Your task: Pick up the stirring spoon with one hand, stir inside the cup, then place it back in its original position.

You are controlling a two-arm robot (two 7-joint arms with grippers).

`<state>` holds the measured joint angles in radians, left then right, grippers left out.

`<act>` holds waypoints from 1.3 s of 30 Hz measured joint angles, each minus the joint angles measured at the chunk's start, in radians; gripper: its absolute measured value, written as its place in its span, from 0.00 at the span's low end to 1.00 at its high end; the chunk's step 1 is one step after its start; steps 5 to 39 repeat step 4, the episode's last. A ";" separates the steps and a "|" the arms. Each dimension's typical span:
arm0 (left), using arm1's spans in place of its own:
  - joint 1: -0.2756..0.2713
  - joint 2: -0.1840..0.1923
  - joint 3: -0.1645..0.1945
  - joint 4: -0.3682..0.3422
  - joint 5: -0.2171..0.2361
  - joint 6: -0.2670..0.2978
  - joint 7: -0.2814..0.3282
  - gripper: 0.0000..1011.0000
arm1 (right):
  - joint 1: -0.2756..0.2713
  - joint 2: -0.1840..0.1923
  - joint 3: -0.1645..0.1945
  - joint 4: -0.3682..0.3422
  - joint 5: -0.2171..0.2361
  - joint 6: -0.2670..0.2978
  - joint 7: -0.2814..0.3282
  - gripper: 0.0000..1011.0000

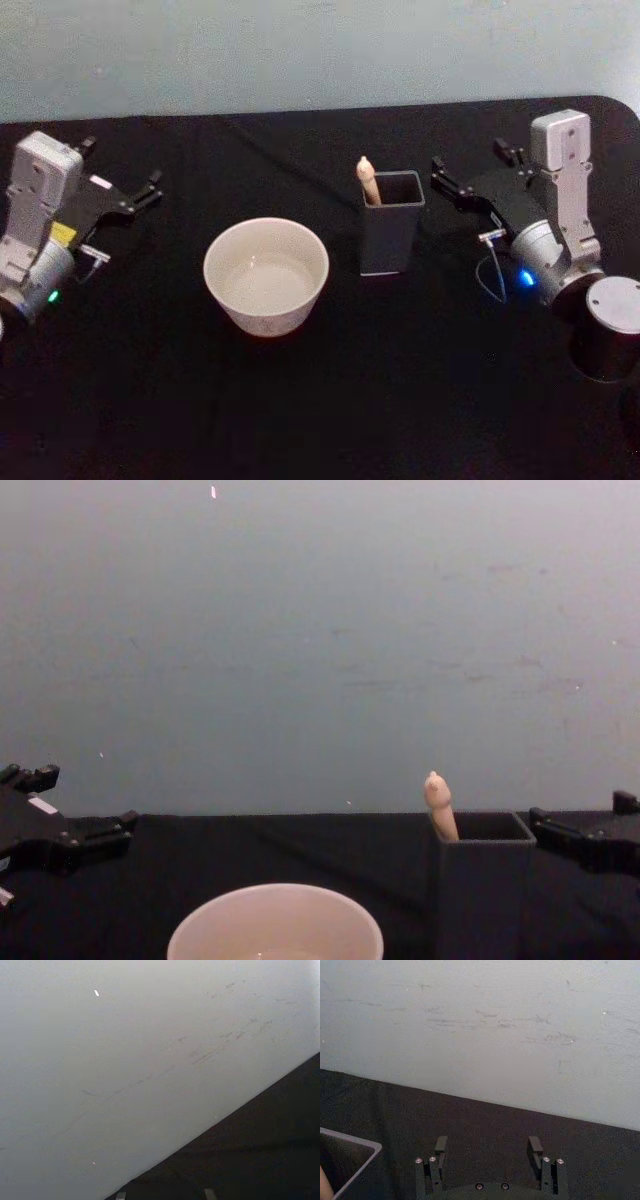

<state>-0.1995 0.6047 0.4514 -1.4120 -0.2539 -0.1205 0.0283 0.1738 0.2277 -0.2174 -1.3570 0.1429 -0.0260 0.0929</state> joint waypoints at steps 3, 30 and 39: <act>0.000 0.000 0.000 0.000 0.000 0.000 0.000 0.99 | 0.000 0.000 0.000 0.000 0.000 0.000 0.000 0.99; 0.000 0.000 0.000 0.000 0.000 0.000 0.000 0.99 | 0.000 0.000 0.000 0.000 0.001 0.000 0.000 0.99; 0.000 0.000 0.000 0.000 0.000 0.000 0.000 0.99 | 0.000 0.000 0.000 0.000 0.001 0.000 0.000 0.99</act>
